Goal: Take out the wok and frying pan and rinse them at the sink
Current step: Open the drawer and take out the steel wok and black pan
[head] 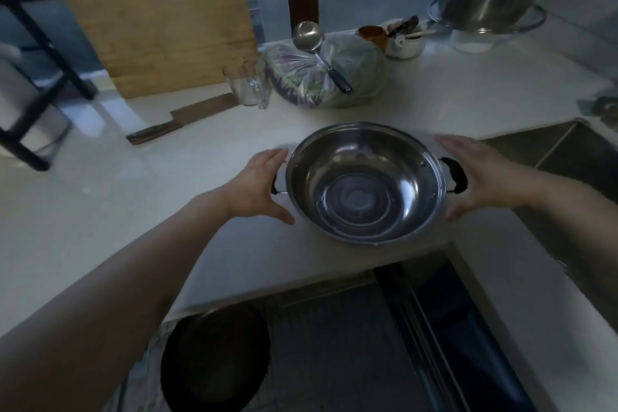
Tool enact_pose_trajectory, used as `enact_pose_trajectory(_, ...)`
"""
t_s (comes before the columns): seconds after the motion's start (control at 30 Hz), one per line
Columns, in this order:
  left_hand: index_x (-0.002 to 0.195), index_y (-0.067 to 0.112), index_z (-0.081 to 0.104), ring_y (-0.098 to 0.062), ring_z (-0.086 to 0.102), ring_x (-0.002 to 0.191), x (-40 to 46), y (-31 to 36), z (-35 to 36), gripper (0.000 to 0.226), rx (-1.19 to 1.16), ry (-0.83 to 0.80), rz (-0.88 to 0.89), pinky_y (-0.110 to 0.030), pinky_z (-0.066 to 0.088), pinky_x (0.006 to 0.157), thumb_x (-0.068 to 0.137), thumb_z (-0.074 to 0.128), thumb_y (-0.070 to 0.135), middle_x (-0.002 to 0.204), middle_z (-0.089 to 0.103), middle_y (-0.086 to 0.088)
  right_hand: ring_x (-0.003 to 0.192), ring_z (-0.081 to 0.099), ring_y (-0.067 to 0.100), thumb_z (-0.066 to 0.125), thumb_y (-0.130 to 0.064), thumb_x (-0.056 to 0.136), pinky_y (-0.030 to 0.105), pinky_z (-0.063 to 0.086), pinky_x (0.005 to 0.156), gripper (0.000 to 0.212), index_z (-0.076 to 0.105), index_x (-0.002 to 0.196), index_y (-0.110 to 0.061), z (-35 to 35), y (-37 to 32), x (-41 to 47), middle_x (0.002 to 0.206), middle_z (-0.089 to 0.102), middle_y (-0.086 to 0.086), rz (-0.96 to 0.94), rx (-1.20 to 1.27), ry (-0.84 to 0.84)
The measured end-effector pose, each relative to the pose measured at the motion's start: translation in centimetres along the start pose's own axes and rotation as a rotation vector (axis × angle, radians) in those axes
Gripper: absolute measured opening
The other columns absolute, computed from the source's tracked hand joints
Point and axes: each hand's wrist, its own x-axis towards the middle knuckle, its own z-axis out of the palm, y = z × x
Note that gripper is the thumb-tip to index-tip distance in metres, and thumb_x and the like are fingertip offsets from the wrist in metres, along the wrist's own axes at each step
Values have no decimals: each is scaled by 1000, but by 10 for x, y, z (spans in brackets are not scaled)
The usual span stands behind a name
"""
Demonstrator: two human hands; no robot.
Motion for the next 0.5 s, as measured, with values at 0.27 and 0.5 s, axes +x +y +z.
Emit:
enact_pose_trajectory(0.27, 150, 33, 11, -10, 9, 144, -207, -9, 76, 111, -116, 103, 63, -32, 14, 119, 63, 63, 74, 153, 11, 16, 139, 32, 7, 71, -86, 49, 16, 23, 114, 122, 17, 151, -45, 95, -81, -133, 154, 28, -18, -264, 197, 44)
enact_pose_trajectory(0.5, 144, 26, -11, -18, 1, 146, -336, -93, 183, 122, -42, -223, -330, -32, 10, 117, 54, 39, 92, 158, 0, 3, 144, -3, -2, 80, -69, 54, 14, 8, 115, 131, -14, 142, -49, 262, -152, -122, 149, -14, -33, -231, 232, -455)
